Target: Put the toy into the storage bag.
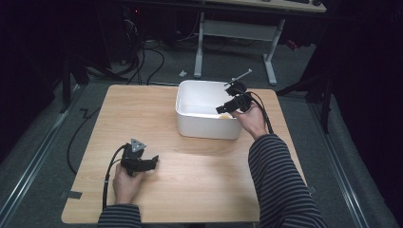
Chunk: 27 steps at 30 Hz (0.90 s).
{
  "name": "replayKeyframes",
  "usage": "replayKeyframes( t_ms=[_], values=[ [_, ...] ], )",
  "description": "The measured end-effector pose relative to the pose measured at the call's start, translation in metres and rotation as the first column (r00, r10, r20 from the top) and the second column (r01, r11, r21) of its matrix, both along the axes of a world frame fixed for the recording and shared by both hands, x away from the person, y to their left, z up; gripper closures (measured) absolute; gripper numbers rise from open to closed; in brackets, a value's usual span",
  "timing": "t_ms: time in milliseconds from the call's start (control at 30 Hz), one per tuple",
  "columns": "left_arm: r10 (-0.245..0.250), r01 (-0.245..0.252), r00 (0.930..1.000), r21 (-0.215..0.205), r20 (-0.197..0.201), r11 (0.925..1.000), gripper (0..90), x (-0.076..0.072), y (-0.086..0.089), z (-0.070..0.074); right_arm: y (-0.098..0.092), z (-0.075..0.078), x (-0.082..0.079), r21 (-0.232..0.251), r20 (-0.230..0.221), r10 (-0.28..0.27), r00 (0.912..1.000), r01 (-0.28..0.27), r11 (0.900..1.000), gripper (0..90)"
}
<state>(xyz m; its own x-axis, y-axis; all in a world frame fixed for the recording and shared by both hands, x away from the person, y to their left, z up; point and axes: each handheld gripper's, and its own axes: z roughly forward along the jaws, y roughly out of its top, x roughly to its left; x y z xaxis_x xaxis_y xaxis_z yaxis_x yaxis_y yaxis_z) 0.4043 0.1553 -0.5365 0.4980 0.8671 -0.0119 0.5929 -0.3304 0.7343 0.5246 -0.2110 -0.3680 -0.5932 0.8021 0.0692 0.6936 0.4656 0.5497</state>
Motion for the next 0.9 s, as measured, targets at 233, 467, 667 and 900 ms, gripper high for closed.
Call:
replayKeyframes(
  t_ms=[233,467,667,900],
  values=[
    [0.001,-0.001,1.0000,-0.003,0.001,1.0000,20.7,0.000,0.000,0.000,-0.011,0.011,-0.014,0.038,0.055,-0.022,0.9982,0.020,0.999,46.5],
    [0.001,-0.001,1.0000,-0.003,0.000,1.0000,20.7,0.000,0.000,0.000,-0.024,0.020,-0.025,0.061,0.095,-0.035,0.9949,0.030,0.998,45.6],
    [0.001,-0.001,1.0000,-0.003,0.000,1.0000,20.7,0.000,0.000,0.000,-0.033,0.026,-0.032,0.084,0.117,-0.049,0.9919,0.039,0.996,45.3],
    [0.002,-0.002,1.0000,-0.003,0.000,1.0000,20.7,0.000,0.000,0.000,-0.049,0.034,-0.043,0.108,0.142,-0.073,0.9872,0.058,0.992,44.8]
  ],
)
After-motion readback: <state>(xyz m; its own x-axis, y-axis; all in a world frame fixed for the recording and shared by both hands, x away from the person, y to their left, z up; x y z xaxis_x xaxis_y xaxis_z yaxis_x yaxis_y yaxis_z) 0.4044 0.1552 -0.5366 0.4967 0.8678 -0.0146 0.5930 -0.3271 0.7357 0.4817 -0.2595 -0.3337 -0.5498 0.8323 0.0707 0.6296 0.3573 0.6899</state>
